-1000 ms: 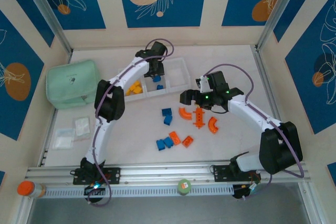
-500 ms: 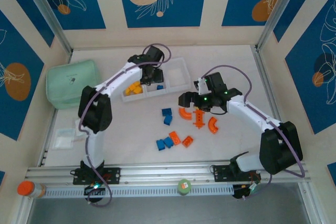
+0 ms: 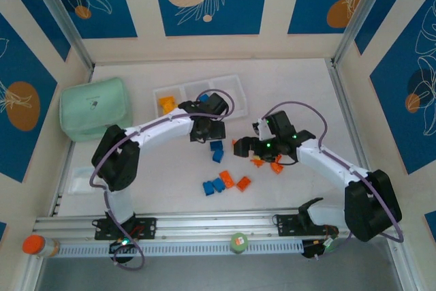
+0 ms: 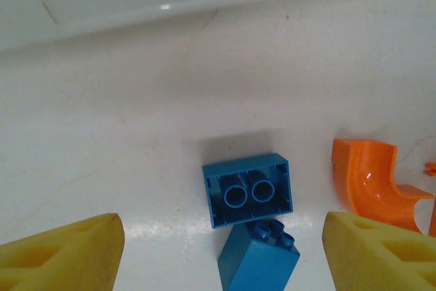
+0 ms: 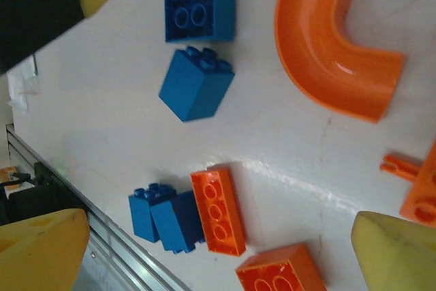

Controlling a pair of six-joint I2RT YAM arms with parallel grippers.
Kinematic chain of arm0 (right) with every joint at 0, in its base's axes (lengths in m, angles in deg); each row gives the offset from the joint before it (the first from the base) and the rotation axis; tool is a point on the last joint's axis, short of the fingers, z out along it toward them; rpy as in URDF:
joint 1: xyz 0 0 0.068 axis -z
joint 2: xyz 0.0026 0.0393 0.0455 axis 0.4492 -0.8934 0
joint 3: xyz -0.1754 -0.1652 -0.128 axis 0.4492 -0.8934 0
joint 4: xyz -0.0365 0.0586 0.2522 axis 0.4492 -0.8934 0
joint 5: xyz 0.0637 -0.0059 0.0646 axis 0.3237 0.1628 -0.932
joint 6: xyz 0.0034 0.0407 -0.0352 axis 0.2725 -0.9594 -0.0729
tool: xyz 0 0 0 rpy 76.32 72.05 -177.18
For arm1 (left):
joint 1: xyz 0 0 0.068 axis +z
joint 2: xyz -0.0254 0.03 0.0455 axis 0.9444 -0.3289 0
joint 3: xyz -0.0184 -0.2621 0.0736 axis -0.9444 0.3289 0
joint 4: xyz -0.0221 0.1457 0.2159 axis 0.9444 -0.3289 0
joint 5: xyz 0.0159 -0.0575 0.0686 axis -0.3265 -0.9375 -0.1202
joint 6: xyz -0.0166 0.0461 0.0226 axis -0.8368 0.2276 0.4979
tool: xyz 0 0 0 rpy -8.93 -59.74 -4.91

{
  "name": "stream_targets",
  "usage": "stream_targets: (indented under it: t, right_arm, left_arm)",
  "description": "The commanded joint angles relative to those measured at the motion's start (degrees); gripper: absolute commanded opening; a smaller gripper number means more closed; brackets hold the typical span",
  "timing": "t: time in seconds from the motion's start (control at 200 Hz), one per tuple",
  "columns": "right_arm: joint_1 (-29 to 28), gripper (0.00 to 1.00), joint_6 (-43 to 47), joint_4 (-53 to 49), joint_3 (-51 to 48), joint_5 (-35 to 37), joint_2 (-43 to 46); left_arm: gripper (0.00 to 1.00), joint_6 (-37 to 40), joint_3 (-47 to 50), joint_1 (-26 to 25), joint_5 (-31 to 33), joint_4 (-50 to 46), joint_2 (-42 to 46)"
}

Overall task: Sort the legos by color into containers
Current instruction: Pick up the lego from the center of the table.

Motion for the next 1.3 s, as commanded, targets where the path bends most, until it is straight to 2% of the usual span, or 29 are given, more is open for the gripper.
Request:
stream_targets:
  t: [0.0,0.375,0.555,0.93,1.09,1.295]
  right_arm:
    - [-0.2,0.99,-0.8,2.2,-1.9,-1.7,1.6]
    - [2.2,0.99,-0.8,4.5,-3.4,-3.0,1.7]
    - [2.8,0.99,-0.5,4.4,-3.5,-3.3,1.6]
    - [3.3,0.99,-0.3,4.3,-3.2,-3.7,1.7]
    - [3.4,0.99,0.3,3.2,-2.5,-3.7,1.6]
    - [3.3,0.99,1.1,1.4,-0.5,-3.5,2.6]
  left_arm:
    - [0.78,-5.7,0.5,-1.3,2.0,-0.1,-0.9]
    - [0.80,-5.7,-3.0,-3.0,1.7,1.1,-9.8]
    - [0.73,-5.8,-4.1,-3.1,1.1,1.3,-12.9]
    - [0.51,-4.5,-2.8,-3.3,1.0,3.0,-11.1]
    - [0.48,-3.5,-2.8,-3.3,2.1,1.7,-8.6]
    - [0.46,1.1,-5.1,-3.0,6.6,-3.6,-3.9]
